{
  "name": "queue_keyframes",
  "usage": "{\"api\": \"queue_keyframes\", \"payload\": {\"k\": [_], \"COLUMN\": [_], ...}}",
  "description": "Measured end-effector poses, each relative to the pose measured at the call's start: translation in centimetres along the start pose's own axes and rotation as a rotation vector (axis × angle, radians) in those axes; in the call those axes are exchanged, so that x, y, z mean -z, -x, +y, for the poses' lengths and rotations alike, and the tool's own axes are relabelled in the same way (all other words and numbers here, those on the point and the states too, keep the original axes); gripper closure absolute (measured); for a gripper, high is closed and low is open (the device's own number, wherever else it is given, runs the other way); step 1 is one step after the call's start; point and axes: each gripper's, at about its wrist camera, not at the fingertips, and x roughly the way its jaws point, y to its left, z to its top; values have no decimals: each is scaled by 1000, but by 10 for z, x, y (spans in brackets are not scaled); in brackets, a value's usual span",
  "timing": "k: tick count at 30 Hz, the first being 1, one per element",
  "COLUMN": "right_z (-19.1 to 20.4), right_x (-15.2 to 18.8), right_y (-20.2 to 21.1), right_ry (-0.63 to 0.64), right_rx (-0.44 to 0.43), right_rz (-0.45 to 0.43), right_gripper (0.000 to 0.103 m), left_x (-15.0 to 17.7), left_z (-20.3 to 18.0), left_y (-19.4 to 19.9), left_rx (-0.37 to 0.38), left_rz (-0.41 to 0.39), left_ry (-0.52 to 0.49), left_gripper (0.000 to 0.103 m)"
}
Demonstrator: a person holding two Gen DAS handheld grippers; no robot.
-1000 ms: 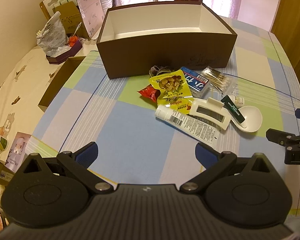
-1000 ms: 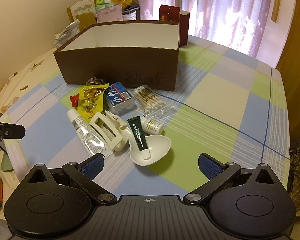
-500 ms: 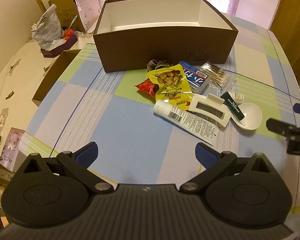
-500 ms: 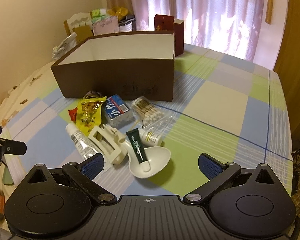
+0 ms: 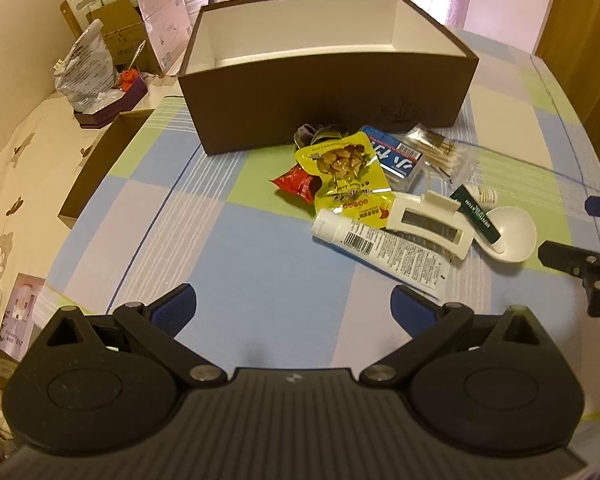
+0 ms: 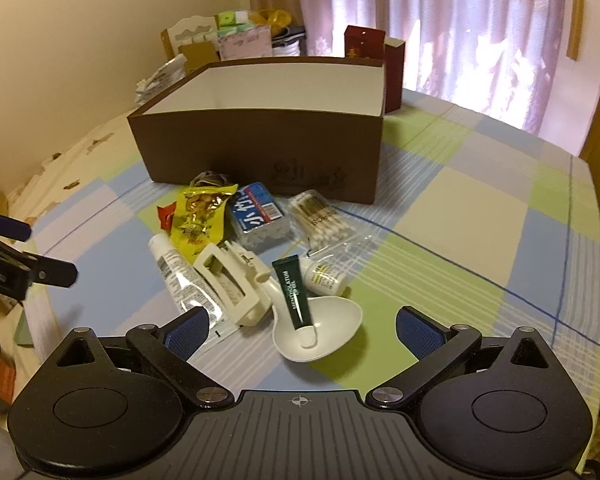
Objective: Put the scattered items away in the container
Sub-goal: 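Grasp the green lip gel tube with the right gripper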
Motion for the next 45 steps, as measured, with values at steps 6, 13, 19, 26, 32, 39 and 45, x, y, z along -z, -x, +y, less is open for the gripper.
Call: {"api": "queue_keyframes", "payload": {"k": [6,13,19,26,32,39,45], "right_z": [-12,-21,-23,-22,-22,-19,-20], "right_x": [-1,-4,-8,-10,-9,-7,-6], "right_y": [-12,-35,-54,-76,-89,-96,-95], "right_ry": [6,27,54,82,95,123,123], "right_rx": [-29,-96,-111,-130,-131,-124,-114], "right_rz": [22,82,100,149,173,177,165], "right_gripper": [32,75,75,75,75,80,84], "left_x": [-2,-4,-7,-15,-19,-19,-17], "left_z": [5,13,16,18,17,14,10], "left_y": [-14,-29,-42,-54,-60,-64,-67], "left_rx": [27,47,56,83,100,112,119], "left_rz": [33,42,35,43,47,48,52], "left_ry": [10,19,11,-1,-10,-19,-24], "left_gripper": [1,1,4,4,4,5,5]}}
